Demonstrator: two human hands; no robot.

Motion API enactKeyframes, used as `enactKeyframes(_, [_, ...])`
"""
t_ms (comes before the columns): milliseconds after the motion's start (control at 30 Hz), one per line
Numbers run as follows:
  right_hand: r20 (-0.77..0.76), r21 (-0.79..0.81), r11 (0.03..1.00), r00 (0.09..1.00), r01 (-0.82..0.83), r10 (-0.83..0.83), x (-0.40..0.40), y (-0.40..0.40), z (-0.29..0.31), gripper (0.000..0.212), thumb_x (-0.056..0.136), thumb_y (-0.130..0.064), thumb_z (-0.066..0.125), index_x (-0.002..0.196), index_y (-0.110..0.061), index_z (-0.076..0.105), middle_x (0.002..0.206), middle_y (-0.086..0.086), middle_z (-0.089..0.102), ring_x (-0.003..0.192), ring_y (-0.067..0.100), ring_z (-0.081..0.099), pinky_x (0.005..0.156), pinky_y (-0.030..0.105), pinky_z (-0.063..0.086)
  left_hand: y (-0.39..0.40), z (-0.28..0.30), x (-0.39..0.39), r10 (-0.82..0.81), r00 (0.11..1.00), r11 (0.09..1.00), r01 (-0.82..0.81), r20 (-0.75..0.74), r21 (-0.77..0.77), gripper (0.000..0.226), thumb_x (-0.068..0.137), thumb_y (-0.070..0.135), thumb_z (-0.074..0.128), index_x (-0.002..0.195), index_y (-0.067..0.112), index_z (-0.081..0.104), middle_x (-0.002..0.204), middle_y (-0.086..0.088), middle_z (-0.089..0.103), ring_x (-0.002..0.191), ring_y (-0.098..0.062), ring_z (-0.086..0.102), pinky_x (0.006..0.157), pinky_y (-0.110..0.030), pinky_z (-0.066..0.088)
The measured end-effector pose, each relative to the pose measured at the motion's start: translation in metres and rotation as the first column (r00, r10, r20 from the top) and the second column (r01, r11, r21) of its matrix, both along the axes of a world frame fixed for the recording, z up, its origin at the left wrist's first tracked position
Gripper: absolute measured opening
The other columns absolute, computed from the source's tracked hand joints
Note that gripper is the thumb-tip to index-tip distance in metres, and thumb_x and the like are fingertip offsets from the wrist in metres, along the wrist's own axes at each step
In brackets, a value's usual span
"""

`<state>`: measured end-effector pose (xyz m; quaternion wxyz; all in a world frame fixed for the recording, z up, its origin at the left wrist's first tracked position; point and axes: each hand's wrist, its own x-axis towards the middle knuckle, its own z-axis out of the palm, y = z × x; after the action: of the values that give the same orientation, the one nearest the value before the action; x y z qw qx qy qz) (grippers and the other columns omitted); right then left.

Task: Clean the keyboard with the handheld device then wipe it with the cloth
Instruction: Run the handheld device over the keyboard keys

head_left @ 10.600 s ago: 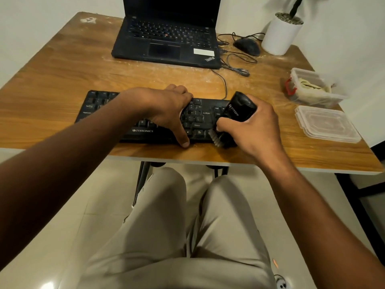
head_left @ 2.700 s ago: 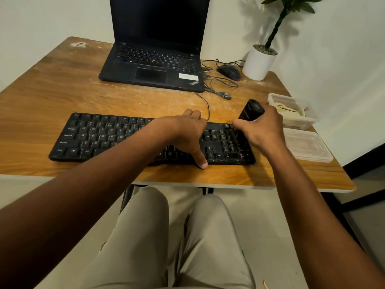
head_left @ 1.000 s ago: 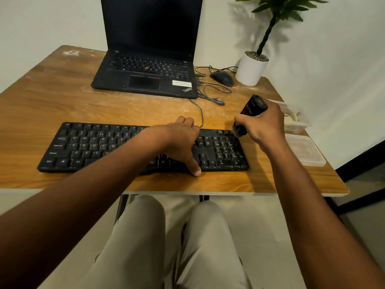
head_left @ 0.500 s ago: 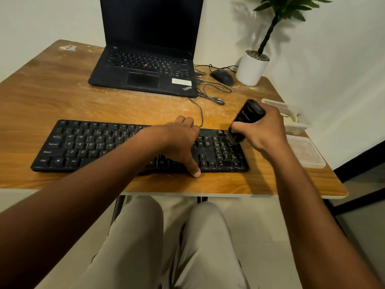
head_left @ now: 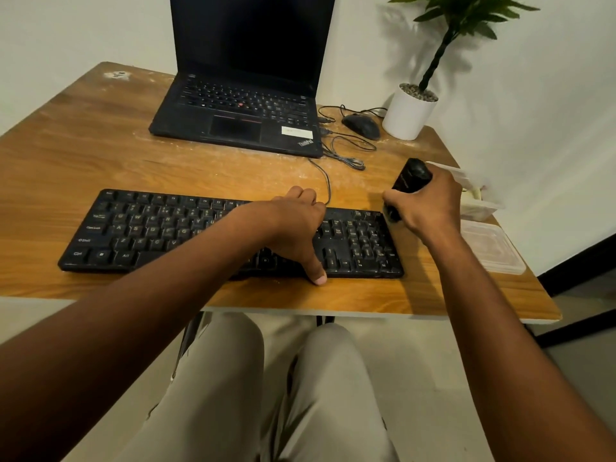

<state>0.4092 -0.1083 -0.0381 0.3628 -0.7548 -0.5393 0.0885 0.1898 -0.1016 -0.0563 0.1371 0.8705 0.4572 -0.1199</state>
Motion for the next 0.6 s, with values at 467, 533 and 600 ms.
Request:
enactKeyframes(467, [0.024, -0.007, 1.000, 1.000, -0.004, 0.004, 0.001, 0.003, -0.006, 0.026, 0.064, -0.035, 0.083, 0.078, -0.023, 0.064, 0.077, -0.007, 0.065, 0.077, 0.016, 0.065, 0.061, 0.027, 0.047, 0.000, 0.001, 0.001, 0.001, 1.000, 1.000, -0.001, -0.015, -0.002, 0.130, 0.062, 0.074, 0.081, 0.160, 0.016, 0.019, 0.160, -0.005, 0.020, 0.147, -0.027, 0.018, 0.119, -0.052, 0.033])
enactKeyframes(533, [-0.011, 0.039, 0.999, 1.000, -0.012, 0.013, -0.008, 0.003, -0.001, 0.026, 0.065, -0.033, 0.083, 0.078, -0.025, 0.063, 0.075, -0.012, 0.062, 0.075, 0.012, 0.062, 0.059, 0.025, 0.044, 0.000, 0.001, 0.001, -0.001, 1.000, 1.000, 0.001, -0.017, 0.002, 0.130, 0.062, 0.074, 0.081, 0.160, 0.016, 0.019, 0.160, -0.005, 0.020, 0.147, -0.027, 0.018, 0.120, -0.052, 0.032])
enactKeyframes(600, [-0.049, 0.045, 0.995, 0.995, -0.090, 0.092, -0.026, 0.002, -0.003, 0.025, 0.067, -0.031, 0.084, 0.083, -0.026, 0.065, 0.076, -0.015, 0.061, 0.073, 0.003, 0.058, 0.056, 0.021, 0.040, 0.000, 0.001, 0.001, 0.003, 1.000, 1.000, -0.002, -0.019, 0.005, 0.130, 0.061, 0.075, 0.081, 0.160, 0.016, 0.019, 0.160, -0.005, 0.020, 0.147, -0.027, 0.018, 0.120, -0.052, 0.032])
